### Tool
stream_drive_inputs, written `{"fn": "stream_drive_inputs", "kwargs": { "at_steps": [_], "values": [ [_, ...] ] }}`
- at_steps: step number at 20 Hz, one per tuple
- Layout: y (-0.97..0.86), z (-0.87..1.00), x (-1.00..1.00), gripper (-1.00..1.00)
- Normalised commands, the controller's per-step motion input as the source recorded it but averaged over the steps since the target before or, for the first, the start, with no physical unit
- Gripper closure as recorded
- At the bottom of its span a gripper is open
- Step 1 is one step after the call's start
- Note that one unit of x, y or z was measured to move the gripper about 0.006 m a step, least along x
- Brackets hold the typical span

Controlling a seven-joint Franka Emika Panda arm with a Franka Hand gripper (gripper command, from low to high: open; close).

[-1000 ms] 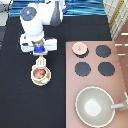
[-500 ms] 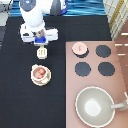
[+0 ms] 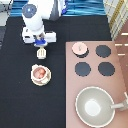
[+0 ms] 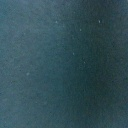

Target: Take the lid off the pot, put the pot on the plate, and use the tool to push the pot to the front of the table.

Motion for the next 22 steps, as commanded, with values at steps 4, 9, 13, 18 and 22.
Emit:
{"fn": "stream_drive_inputs", "kwargs": {
  "at_steps": [4,9,13,18,22],
  "values": [
    [-0.01,-0.22,0.88,1.0],
    [0.0,0.04,0.99,1.0],
    [0.0,0.22,1.0,1.0],
    [0.0,0.31,1.0,1.0],
    [0.0,0.32,1.0,1.0]
  ]
}}
